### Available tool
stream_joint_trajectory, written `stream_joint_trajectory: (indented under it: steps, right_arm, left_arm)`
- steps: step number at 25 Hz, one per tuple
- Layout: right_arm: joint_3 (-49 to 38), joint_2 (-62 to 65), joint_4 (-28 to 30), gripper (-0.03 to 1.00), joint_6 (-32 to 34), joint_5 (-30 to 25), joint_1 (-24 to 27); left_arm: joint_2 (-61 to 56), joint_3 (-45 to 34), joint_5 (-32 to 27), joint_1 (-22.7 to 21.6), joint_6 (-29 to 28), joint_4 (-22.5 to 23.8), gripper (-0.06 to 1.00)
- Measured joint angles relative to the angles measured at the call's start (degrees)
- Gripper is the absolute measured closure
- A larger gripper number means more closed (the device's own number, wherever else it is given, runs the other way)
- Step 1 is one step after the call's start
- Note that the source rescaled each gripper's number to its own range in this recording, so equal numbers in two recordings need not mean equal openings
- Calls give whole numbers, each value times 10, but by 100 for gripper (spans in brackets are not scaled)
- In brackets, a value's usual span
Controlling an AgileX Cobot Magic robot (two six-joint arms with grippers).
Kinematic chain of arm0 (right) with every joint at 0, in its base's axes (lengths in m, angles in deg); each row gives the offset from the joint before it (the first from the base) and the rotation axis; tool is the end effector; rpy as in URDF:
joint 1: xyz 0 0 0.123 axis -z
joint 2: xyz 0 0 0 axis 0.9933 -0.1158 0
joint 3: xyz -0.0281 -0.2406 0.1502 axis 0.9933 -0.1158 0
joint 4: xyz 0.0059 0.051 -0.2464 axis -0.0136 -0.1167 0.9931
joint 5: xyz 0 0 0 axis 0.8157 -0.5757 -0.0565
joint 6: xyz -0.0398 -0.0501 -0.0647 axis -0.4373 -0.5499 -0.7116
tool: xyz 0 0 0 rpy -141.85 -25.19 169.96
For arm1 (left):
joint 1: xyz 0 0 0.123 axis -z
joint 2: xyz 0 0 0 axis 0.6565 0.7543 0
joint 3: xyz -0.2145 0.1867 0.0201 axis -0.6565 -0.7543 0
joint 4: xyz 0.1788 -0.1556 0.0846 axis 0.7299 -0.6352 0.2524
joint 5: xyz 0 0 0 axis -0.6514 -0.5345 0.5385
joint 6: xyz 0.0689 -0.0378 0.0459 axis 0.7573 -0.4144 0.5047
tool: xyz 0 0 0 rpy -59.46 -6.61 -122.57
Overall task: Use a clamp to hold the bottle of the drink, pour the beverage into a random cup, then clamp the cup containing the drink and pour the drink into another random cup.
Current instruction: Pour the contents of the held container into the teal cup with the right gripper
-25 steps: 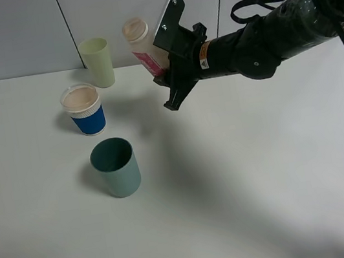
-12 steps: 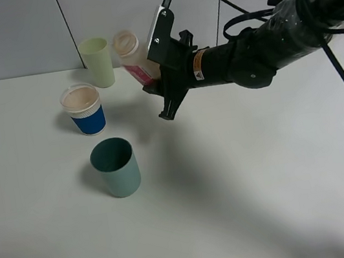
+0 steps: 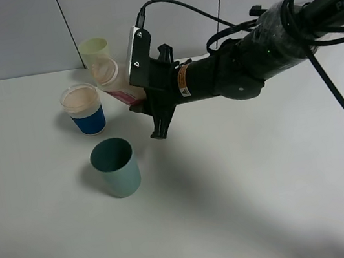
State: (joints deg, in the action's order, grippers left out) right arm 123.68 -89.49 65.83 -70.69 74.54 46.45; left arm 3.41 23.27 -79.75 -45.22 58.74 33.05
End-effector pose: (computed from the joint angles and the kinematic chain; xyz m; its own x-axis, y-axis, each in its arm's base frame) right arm 0.3110 0.2616 0.1482 0.2967 -0.6779 -0.6727 -0.7962 0.2133 -0.5661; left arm -0.0066 -0.0016 0.2802 -0.4348 -0.0442 -0.8994 -0.0679 0.9976 -0.0162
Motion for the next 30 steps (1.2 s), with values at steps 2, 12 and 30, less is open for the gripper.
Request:
stream_joint_trajectory:
  steps: [2,12,30]
  right_arm:
    - [0,0,1,96,-8,-11,-3]
    - [0,0,36,96,-22,-37,-6]
    - [0,0,120,96,-48,-63,-7]
  left_arm:
    - [0,0,0,0,0,0,7]
    - [0,0,0,0,0,0,7]
    - [0,0,0,0,0,0,7]
